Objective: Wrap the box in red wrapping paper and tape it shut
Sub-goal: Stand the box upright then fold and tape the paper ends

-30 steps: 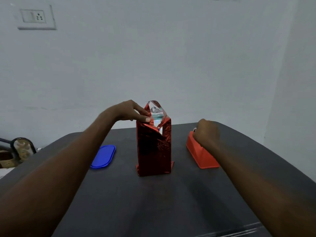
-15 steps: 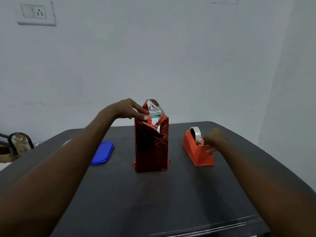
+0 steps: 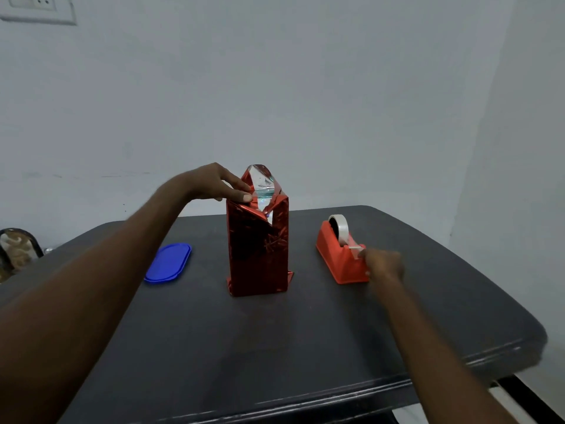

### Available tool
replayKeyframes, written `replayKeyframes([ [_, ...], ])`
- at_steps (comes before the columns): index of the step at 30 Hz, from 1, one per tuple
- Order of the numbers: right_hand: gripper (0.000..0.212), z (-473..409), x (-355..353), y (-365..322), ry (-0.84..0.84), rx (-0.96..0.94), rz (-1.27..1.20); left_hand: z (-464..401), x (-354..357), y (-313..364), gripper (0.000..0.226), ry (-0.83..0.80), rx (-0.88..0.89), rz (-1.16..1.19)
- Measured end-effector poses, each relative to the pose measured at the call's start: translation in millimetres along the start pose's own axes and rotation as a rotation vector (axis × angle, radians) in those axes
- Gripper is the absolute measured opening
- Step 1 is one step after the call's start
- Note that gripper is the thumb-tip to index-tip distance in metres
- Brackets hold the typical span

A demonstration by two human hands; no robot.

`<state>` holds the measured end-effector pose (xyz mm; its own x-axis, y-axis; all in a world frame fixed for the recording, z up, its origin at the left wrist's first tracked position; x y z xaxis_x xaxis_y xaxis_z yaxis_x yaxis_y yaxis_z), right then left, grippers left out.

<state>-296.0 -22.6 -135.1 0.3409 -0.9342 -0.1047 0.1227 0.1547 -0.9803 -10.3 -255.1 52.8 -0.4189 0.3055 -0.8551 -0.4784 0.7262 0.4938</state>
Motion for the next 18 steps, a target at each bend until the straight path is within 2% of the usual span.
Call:
replayKeyframes([
  [3,0.021,8.0,2.9,16.0,-0.024,0.034,-0.122,0.9,0.4,0.3,0.04,-0.001,-0.006,-0.006],
  [8,0.018,12.1,16.6,35.6,-0.035,0.15,-0.383,-0.8,0.9,-1.4,0.043,0.003,-0.004,0.001],
  [12,0.024,19.4,26.0,41.8,-0.02,0.199,-0.462,0.3,1.0,-0.7,0.041,-0.006,0.003,-0.007],
  [15,0.025,28.2,26.4,16.9,0.001,0.102,-0.431,4.2,0.4,0.6,0.049,-0.002,-0.001,-0.004],
  [18,0.024,46.9,38.8,-37.1,-0.099,-0.143,-0.35,7.5,-0.4,2.0,0.049,0.017,0.006,-0.002],
])
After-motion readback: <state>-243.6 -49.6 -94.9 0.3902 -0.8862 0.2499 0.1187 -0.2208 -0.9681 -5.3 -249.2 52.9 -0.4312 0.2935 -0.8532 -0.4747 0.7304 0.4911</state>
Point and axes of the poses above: each hand's wrist, its own z-axis away from the middle knuckle, its own x-axis out of the palm, y = z × x, the point moved 7 cm from there along -z, towards the middle knuckle, and after that the axes turned 2 degrees about -z, right-handed, at the moved point
